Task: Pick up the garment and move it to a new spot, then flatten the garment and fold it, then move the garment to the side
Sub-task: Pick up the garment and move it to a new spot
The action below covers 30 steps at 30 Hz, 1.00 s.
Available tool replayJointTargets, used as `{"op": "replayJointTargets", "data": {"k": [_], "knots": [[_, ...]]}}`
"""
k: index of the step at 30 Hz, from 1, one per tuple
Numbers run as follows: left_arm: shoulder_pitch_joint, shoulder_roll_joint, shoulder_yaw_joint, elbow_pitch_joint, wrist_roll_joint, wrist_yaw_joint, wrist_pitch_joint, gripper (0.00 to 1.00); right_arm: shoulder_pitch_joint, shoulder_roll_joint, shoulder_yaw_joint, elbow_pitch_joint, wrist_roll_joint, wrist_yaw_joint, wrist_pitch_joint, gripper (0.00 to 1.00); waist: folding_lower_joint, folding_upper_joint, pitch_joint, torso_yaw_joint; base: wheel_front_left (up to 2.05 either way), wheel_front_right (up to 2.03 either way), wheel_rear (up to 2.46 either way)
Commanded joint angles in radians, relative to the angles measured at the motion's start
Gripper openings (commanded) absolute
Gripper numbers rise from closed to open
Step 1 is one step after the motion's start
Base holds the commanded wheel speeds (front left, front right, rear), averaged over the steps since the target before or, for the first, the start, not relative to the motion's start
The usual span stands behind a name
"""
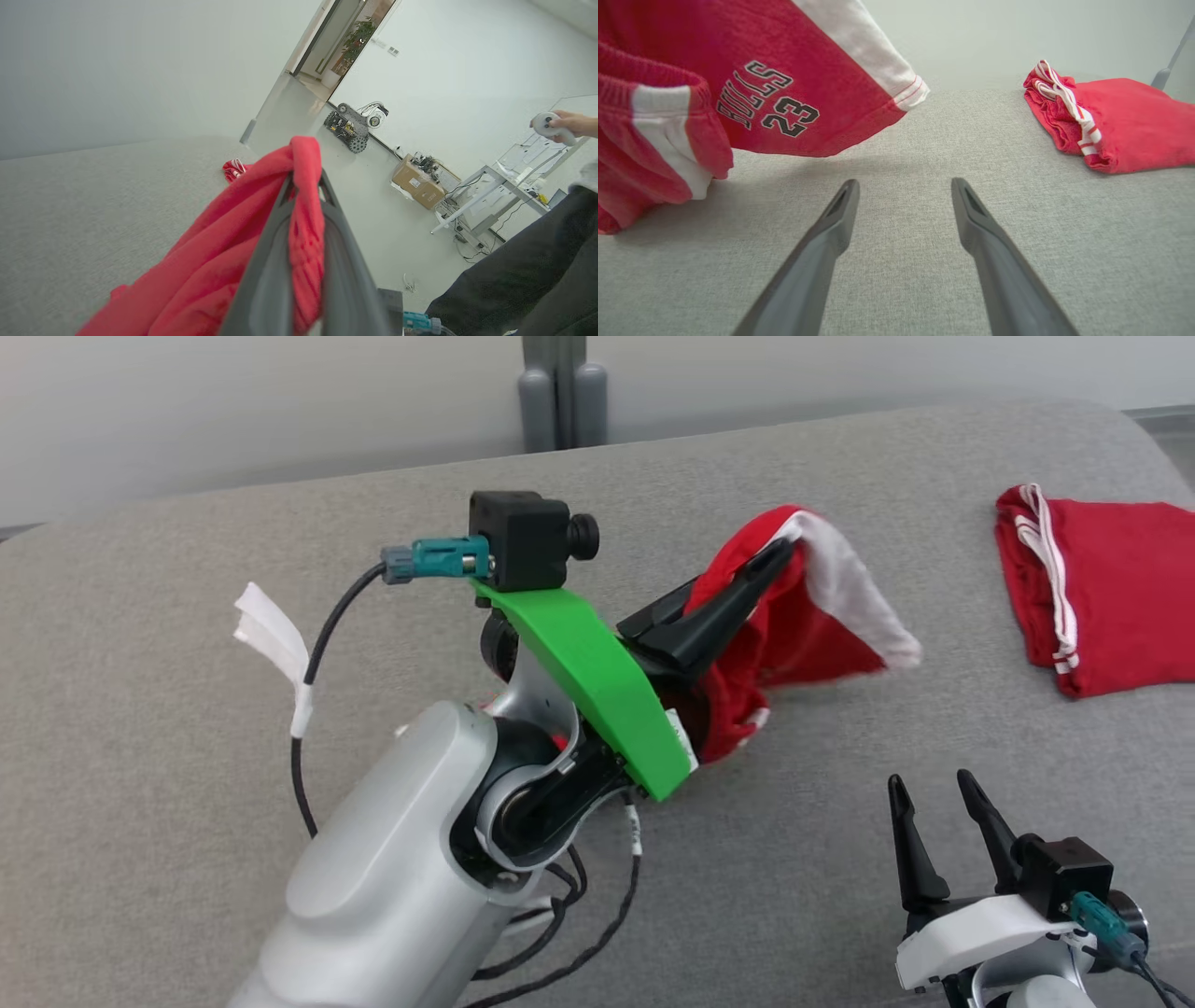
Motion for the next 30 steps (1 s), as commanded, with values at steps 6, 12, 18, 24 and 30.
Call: {"op": "replayJointTargets", "data": {"k": [6, 12, 18, 24, 30], "knots": [[-0.057, -0.022, 0.004, -0.183, -0.16, 0.157, 0.015, 0.0, -0.001, -0.001, 0.01, 0.012, 0.047, -0.002, -0.003, 1.0, 0.0, -0.0001, -0.016, -0.125, 0.0, 0.0, 0.0], [-0.162, -0.022, -0.03, -0.269, -0.425, 0.332, -0.196, 0.0, -0.012, -0.001, 0.021, 0.019, 0.071, -0.002, -0.003, 1.0, 0.0, -0.0001, -0.002, -0.168, 0.0, 0.0, 0.0], [-0.275, -0.021, -0.027, -0.191, -0.642, 0.413, -0.466, 0.0, -0.026, -0.001, 0.026, 0.024, 0.076, -0.002, -0.003, 1.0, 0.0, -0.0001, 0.016, -0.19, 0.0, 0.0, 0.0], [-0.262, 0.01, 0.065, 0.026, -0.608, 0.415, -0.546, 0.0, -0.031, -0.001, 0.02, 0.028, 0.079, -0.002, -0.003, 1.0, 0.0, -0.0001, 0.036, -0.196, 0.0, 0.0, 0.0], [-0.13, 0.125, 0.148, 0.229, -0.53, 0.383, -0.558, 0.0, -0.031, -0.001, 0.009, 0.034, 0.063, -0.002, -0.003, 1.0, 0.0, -0.0001, 0.059, -0.182, 0.0, 0.0, 0.0]]}}
